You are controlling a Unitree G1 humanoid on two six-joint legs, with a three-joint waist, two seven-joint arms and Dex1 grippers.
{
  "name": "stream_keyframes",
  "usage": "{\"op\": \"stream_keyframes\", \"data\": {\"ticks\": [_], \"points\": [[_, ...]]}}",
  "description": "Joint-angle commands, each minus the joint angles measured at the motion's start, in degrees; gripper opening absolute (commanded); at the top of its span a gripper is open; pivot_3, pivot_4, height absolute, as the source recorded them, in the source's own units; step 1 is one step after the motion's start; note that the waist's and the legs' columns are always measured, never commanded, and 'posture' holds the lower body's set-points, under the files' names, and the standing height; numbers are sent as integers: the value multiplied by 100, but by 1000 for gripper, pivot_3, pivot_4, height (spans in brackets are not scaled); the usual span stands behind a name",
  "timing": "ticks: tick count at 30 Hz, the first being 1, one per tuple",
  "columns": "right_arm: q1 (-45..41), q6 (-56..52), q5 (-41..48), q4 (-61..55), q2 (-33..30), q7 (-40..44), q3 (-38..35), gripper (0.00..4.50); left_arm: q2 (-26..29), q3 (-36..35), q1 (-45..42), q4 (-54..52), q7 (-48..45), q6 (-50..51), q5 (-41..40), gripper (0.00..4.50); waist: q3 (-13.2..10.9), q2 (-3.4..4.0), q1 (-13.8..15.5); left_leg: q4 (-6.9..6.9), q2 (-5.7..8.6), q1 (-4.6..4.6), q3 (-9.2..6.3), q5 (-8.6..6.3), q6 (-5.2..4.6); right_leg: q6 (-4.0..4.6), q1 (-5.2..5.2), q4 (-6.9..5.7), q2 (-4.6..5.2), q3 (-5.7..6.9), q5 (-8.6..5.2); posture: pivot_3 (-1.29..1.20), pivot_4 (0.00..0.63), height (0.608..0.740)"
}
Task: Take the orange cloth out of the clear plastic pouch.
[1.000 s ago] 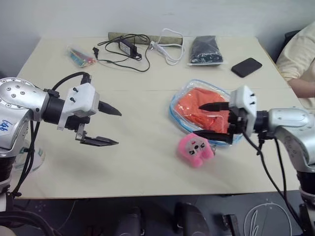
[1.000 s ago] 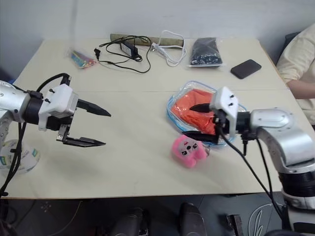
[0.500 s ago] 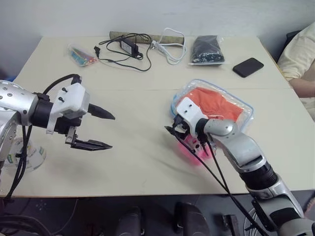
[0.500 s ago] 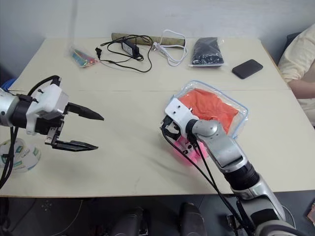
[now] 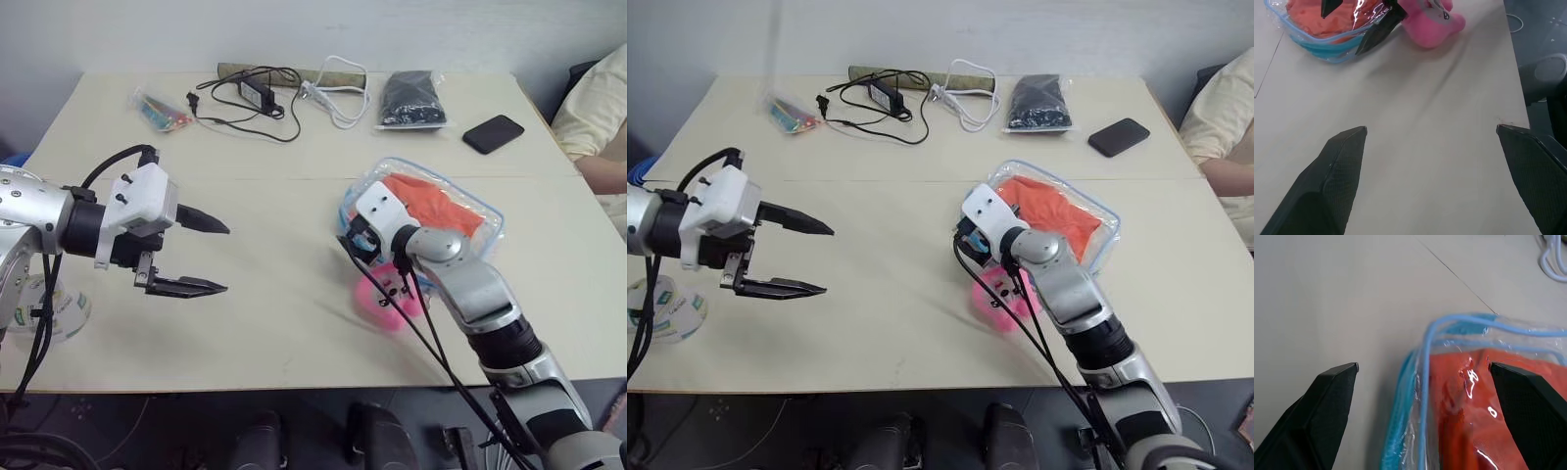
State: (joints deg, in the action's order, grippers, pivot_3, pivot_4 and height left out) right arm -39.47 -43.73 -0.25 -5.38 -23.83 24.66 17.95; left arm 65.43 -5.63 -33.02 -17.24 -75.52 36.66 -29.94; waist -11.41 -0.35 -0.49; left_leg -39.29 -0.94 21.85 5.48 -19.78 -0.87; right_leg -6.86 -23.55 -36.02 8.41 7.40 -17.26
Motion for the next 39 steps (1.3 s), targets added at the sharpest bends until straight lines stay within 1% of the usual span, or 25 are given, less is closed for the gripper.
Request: {"op": "stream_keyframes", "data": {"ticks": [1, 4, 7, 13, 14, 18, 20, 22, 25, 27, 30, 34, 39], "points": [[-4, 402, -153, 241, 173, -92, -1, 4311, 8, -67, -140, -35, 45, -52, -65, 4488, 0, 0, -17, 0, 0, 0, 0, 0, 0, 0, 0, 0, 0, 0, 0, 0, 150, 740], [15, 599, -155, 345, 234, 16, -30, 3586, 5, -45, -140, -24, 50, -83, -39, 4500, 0, 0, -48, 0, 0, 1, -3, 0, 0, 0, -1, 0, 0, 0, 0, 0, 150, 740], [95, 713, -168, 295, 170, 155, -5, 2485, 5, -49, -143, -33, 63, -72, -52, 4500, 0, 0, -101, 0, -1, 1, -5, 0, 0, 0, 0, 0, 0, 0, 0, 0, 150, 740], [306, 827, -123, 112, -24, 558, 9, 331, 34, -109, -107, -63, 86, -48, -75, 4500, 0, 0, -105, 0, 0, 1, -7, 0, 0, 0, 0, 0, 0, 0, 0, 0, 150, 740], [319, 853, -121, 103, -53, 626, 13, 35, 45, -123, -95, -63, 86, -48, -76, 4500, 0, 0, -105, 0, 0, 1, -7, 0, 0, 0, 0, 0, 0, 0, 0, 0, 150, 740], [295, 1008, -135, 164, -140, 925, 71, 35, 77, -192, -50, -75, 114, -22, -89, 4500, 0, 0, -106, 0, -1, 0, -7, 0, 0, 0, 0, 0, 0, 1, 0, 0, 150, 740], [267, 1194, -13, 184, -123, 1231, 99, 35, 92, -241, -10, -109, 130, 8, -118, 4500, 0, 0, -106, 0, -1, 0, -7, 0, 0, 0, 0, 0, 0, 0, 0, 0, 150, 740], [236, 1294, 307, 43, -43, 1728, 122, 35, 108, -319, 57, -176, 146, 67, -170, 4500, 0, 0, -109, 0, -1, 0, -8, 0, 0, 0, 0, 0, 0, 1, 0, 0, 150, 740], [33, 964, 904, -92, 243, 2262, 6, 35, 140, -462, 186, -324, 157, 202, -306, 4500, 0, 0, -148, 0, -4, 0, -6, 0, 0, 0, 0, 0, -4, 0, 0, 0, 150, 740], [-117, 979, 1186, -166, 278, 2877, 213, 35, 171, -561, 291, -462, 167, 310, -430, 4500, 0, 0, -147, 0, -9, 0, -7, 1, 1, 0, -2, -1, -8, 0, 0, 0, 150, 740], [-333, 1323, 1095, 45, 340, 3454, 710, 35, 282, -738, 505, -709, 112, 507, -669, 4500, 0, 0, -133, 0, -8, 0, -9, 1, 1, 0, -2, 0, -8, -3, 0, 0, 150, 740], [-475, 1817, 940, 446, 475, 3923, 1199, 35, 482, -1055, 868, -1005, 23, 738, -975, 4500, 1, -2, -122, -2, -6, 0, -9, 1, 1, 0, -1, 0, -6, -5, 0, 0, 150, 740], [-664, 2461, 459, 1271, 820, 3916, 1552, 35, 716, -1758, 1578, -1296, -58, 988, -1148, 4500, 2, -3, -127, -9, -6, 0, -11, 1, 1, 0, 1, -3, -5, -4, 0, 0, 150, 740]]}}
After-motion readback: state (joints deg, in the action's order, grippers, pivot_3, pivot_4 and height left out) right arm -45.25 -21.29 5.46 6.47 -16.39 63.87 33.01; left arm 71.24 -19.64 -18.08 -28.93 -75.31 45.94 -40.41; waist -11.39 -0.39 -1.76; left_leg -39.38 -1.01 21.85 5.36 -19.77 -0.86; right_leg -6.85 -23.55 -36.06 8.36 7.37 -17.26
